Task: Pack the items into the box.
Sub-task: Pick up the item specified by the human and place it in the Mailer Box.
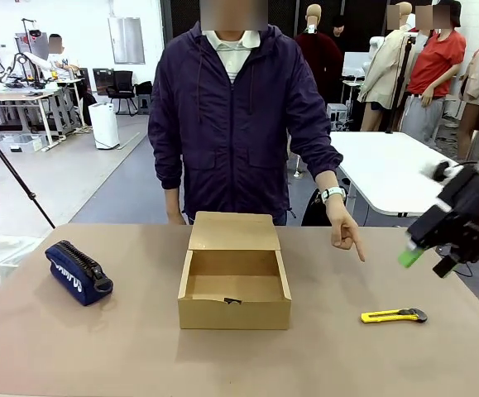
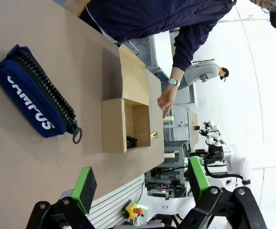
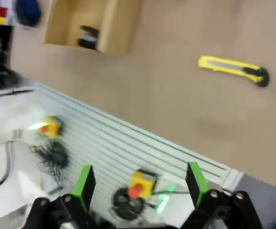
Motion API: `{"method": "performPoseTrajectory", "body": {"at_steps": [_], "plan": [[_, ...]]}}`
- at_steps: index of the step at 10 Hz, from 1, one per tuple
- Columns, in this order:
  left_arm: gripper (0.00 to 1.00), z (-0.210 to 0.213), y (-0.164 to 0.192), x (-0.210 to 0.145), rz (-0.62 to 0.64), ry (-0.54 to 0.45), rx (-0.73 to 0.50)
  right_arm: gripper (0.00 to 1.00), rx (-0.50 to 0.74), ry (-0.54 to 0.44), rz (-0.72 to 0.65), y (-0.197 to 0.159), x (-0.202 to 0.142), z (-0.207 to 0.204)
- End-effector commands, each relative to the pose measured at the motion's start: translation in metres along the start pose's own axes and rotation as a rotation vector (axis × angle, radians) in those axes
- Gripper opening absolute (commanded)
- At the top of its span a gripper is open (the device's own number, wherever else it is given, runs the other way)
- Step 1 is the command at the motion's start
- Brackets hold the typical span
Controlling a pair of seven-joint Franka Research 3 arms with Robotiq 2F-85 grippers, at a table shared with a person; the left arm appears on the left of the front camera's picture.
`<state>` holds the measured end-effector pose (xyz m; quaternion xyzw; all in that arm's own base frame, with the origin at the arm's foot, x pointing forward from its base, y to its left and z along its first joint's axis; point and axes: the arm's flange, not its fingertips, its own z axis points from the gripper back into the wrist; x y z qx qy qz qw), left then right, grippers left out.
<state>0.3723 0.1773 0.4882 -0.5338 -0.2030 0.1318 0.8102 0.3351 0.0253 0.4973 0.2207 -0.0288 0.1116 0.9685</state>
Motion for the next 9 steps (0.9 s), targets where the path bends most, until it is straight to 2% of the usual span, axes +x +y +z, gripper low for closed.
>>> {"method": "performPoseTrajectory", "body": {"at_steps": [1,3,4,5,7,8,9], "plan": [[1.0,0.003,0.0,-0.001,-0.015,0.011,-0.002,1.0,-0.608,0.045,-0.028,0.0,-0.006,-0.023],[1.0,0.003,0.0,-0.001,-0.015,0.011,-0.002,1.0,-0.709,-0.052,-0.115,-0.015,-0.001,-0.033],[1.0,0.003,0.0,-0.001,-0.015,0.011,-0.002,1.0,-0.68,-0.041,-0.182,-0.019,0.002,-0.028],[1.0,0.003,0.0,-0.001,-0.015,0.011,-0.002,1.0,-0.489,-0.017,0.027,-0.002,0.002,-0.027],[1.0,0.003,0.0,-0.001,-0.015,0.011,-0.002,1.0,-0.489,-0.017,0.027,-0.002,0.002,-0.027],[1.0,0.003,0.0,-0.001,-0.015,0.011,-0.002,1.0,-0.57,-0.035,-0.012,-0.009,0.003,-0.025],[1.0,0.003,0.0,-0.001,-0.015,0.011,-0.002,1.0,-0.511,0.01,0.092,-0.014,0.014,-0.043]]}}
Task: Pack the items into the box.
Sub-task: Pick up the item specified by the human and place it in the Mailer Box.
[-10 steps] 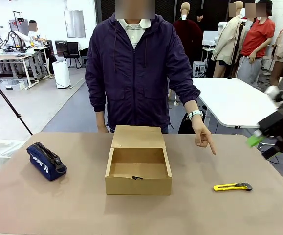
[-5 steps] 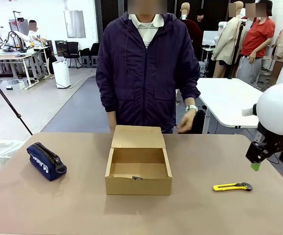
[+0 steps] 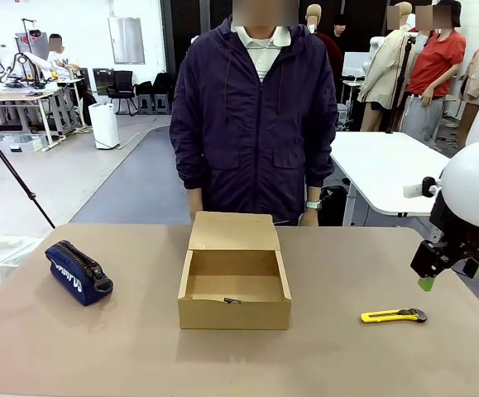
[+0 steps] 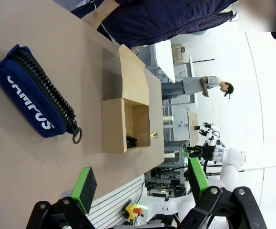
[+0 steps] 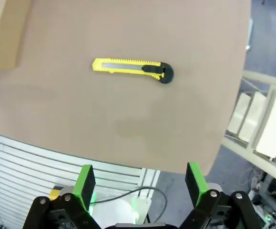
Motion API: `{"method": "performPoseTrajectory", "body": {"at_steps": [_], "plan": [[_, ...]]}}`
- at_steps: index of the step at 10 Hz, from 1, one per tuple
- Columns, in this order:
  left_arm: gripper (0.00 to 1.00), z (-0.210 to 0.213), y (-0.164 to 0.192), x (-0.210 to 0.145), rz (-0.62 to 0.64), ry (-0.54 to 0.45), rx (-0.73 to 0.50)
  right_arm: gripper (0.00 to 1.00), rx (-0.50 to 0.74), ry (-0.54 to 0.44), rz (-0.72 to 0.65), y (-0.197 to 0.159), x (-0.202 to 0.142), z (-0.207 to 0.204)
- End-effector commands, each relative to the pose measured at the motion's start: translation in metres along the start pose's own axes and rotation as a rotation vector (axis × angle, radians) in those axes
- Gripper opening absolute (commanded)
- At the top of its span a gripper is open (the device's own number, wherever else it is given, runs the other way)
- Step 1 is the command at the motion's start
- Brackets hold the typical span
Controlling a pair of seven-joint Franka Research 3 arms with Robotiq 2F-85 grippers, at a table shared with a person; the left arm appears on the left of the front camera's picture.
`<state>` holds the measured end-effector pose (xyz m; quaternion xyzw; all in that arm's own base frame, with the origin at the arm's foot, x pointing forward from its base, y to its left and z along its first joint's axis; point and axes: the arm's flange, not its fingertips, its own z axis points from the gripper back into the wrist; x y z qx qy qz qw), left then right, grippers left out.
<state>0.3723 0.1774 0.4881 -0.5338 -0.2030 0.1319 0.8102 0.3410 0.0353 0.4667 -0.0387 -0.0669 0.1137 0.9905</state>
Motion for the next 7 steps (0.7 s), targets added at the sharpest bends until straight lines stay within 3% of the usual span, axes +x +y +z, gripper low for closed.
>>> {"method": "performPoseTrajectory", "body": {"at_steps": [1,4,5,6,7], "plan": [[1.0,0.003,0.0,-0.001,-0.015,0.011,-0.002,1.0,0.102,-0.023,0.143,-0.003,0.017,-0.029],[1.0,0.003,0.0,-0.001,-0.015,0.011,-0.002,1.0,0.372,-0.108,0.669,-0.022,0.036,-0.071],[1.0,0.003,0.0,-0.001,-0.015,0.011,-0.002,1.0,0.341,-0.147,0.908,-0.025,0.038,-0.08],[1.0,0.003,0.0,-0.001,-0.015,0.011,-0.002,1.0,0.404,-0.271,1.123,-0.02,0.04,-0.085],[1.0,0.003,0.0,-0.001,-0.015,0.011,-0.002,1.0,0.353,-0.255,1.254,-0.009,0.038,-0.093]]}}
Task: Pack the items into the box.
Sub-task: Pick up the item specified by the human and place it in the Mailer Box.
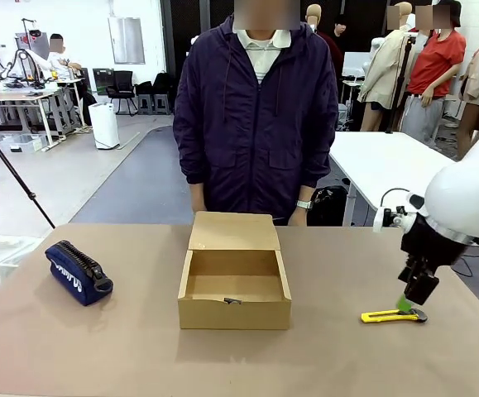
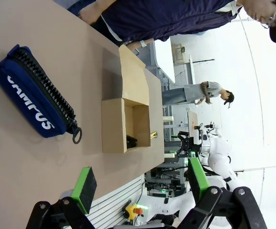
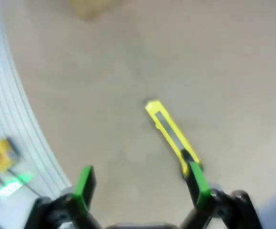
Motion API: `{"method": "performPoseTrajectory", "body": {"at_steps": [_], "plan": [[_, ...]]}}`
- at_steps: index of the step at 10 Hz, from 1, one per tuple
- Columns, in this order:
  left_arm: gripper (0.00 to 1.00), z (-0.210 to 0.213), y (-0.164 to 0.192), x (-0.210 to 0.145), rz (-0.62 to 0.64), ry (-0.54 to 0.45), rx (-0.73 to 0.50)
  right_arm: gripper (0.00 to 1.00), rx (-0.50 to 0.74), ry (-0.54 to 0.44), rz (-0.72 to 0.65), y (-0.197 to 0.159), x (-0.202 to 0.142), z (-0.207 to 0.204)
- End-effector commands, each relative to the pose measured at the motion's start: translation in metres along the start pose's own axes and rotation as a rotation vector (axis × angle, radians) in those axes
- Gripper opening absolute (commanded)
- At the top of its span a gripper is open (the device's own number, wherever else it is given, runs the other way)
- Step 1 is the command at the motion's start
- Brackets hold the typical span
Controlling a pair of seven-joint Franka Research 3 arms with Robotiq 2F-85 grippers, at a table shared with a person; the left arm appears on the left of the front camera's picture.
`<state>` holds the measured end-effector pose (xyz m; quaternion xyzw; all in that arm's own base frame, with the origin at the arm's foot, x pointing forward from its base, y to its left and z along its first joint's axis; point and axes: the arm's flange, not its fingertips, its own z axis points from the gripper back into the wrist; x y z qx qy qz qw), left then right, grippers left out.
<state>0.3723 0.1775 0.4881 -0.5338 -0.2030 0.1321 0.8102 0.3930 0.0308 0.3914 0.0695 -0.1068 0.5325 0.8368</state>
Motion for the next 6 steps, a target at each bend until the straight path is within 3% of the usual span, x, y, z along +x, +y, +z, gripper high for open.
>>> {"method": "performPoseTrajectory", "body": {"at_steps": [1,2,4,5,6], "plan": [[1.0,0.002,0.0,-0.001,-0.016,0.012,-0.002,1.0,-0.013,-0.042,0.351,0.003,0.0,-0.013],[1.0,0.002,0.0,-0.001,-0.016,0.012,-0.002,1.0,-0.091,-0.043,0.343,0.005,0.004,-0.011],[1.0,0.002,0.0,-0.001,-0.016,0.012,-0.002,1.0,-0.196,0.119,0.23,0.004,0.007,-0.009],[1.0,0.002,0.0,-0.001,-0.016,0.012,-0.002,1.0,-0.062,0.013,0.333,0.001,0.017,-0.002],[1.0,0.002,0.0,-0.001,-0.016,0.012,-0.002,1.0,-0.062,0.013,0.333,0.001,0.017,-0.002]]}}
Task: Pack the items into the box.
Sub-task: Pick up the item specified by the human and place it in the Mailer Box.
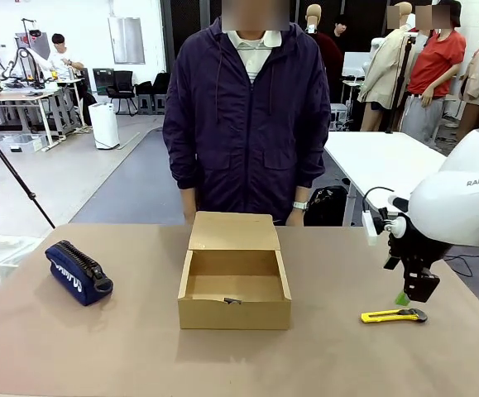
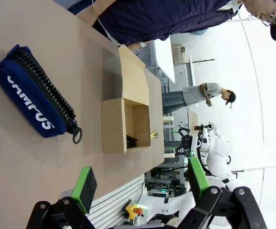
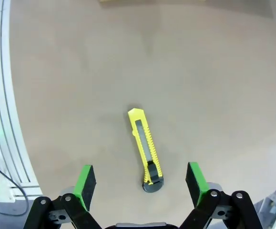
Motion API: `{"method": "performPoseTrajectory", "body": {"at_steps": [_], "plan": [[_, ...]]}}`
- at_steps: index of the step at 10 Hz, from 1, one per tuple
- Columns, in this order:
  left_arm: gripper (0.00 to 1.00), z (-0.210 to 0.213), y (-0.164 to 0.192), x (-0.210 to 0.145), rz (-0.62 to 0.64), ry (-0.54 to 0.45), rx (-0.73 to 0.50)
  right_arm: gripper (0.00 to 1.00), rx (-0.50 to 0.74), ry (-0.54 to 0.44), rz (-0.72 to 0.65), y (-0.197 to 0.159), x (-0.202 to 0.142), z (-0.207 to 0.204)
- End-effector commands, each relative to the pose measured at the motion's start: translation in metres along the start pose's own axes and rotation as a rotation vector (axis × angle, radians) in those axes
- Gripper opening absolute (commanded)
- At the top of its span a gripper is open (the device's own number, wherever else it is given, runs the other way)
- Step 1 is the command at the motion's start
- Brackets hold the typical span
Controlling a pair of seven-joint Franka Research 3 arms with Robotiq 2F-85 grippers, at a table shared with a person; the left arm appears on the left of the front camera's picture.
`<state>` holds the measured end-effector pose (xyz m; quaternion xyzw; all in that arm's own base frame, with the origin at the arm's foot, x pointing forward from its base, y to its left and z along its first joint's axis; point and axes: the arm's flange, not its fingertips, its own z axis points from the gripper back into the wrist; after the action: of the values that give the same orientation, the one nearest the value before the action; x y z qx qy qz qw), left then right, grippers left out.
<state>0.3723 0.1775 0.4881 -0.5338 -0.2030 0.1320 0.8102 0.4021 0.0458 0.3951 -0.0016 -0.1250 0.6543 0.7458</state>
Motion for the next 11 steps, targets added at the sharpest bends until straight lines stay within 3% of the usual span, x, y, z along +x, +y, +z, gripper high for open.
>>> {"method": "performPoseTrajectory", "body": {"at_steps": [1,5,8,11], "plan": [[1.0,0.002,0.0,-0.001,-0.016,0.011,-0.002,1.0,-0.014,0.006,0.003,-0.002,0.0,0.001],[1.0,0.002,0.0,-0.001,-0.016,0.011,-0.002,1.0,0.135,0.133,0.115,-0.026,-0.01,-0.062],[1.0,0.002,0.0,-0.001,-0.016,0.011,-0.002,1.0,0.206,0.145,0.106,-0.04,-0.02,-0.099],[1.0,0.002,0.0,-0.001,-0.016,0.011,-0.002,1.0,0.25,0.142,0.094,-0.041,-0.027,-0.11]]}}
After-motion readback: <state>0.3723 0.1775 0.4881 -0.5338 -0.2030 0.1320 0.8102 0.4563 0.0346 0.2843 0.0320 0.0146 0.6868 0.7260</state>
